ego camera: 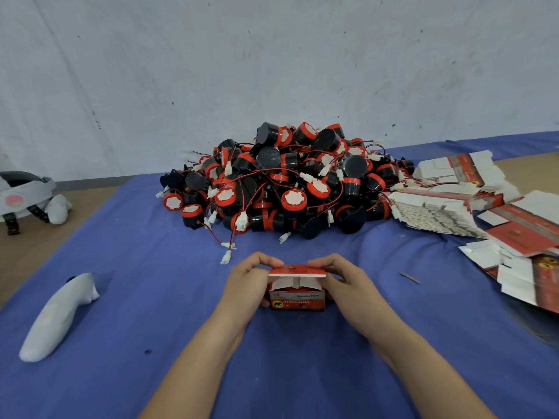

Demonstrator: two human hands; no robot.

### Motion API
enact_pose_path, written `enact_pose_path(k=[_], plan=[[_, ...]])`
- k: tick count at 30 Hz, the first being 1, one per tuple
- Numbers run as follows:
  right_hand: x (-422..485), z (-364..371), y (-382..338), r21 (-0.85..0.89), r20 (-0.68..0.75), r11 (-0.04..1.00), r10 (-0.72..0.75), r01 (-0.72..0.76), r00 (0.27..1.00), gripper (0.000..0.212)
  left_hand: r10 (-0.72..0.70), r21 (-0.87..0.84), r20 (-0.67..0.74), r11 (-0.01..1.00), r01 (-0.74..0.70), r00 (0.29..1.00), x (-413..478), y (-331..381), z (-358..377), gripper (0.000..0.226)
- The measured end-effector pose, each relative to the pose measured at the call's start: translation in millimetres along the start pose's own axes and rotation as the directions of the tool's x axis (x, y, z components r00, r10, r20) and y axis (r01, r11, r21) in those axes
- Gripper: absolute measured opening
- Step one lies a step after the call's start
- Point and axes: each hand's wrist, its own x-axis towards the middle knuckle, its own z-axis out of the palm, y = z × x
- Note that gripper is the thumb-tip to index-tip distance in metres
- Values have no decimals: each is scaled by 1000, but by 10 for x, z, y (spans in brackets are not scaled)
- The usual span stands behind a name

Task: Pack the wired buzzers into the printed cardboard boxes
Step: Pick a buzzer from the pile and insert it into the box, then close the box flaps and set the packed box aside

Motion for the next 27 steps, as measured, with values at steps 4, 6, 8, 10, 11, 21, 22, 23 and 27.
enact_pose_path(k=[4, 6, 8, 10, 11, 21, 22, 23, 27], plan=[[-1, 3, 22, 22, 1, 1000, -13, 13, 1000, 23, 16, -19, -12, 1000, -16, 1000, -13, -2, 4, 37], [0, 0, 37, 30, -2, 999, -18, 18, 1000, 24, 21, -27, -15, 999, -22, 1000, -14, -8, 4, 37], [4, 0, 59, 31, 0, 999, -26, 26, 1000, 26, 29, -31, -13, 999, -29, 1000, -16, -13, 4, 34], [10, 1, 81, 26, 0, 999, -35, 35, 999, 28, 41, -34, -8, 999, -41, 999, -16, -15, 3, 32], [16, 2, 93, 23, -1, 999, -37, 37, 999, 30, 47, -35, -8, 998, -47, 999, -13, -17, 2, 31], [10, -24, 142, -66, 5, 997, -36, 36, 999, 32, 70, -2, -11, 998, -70, 998, 25, -66, -26, 45], [6, -25, 143, -75, 11, 996, -47, 48, 999, 28, 70, -5, -3, 998, -70, 998, 27, -67, -34, 43], [0, -25, 146, -77, 18, 995, -58, 59, 998, 24, 77, -1, 6, 997, -77, 997, 25, -69, -38, 40], [-13, -12, 170, -154, 36, 978, -134, 138, 990, 16, 225, 119, 56, 966, -230, 973, 7, -158, -35, 21]])
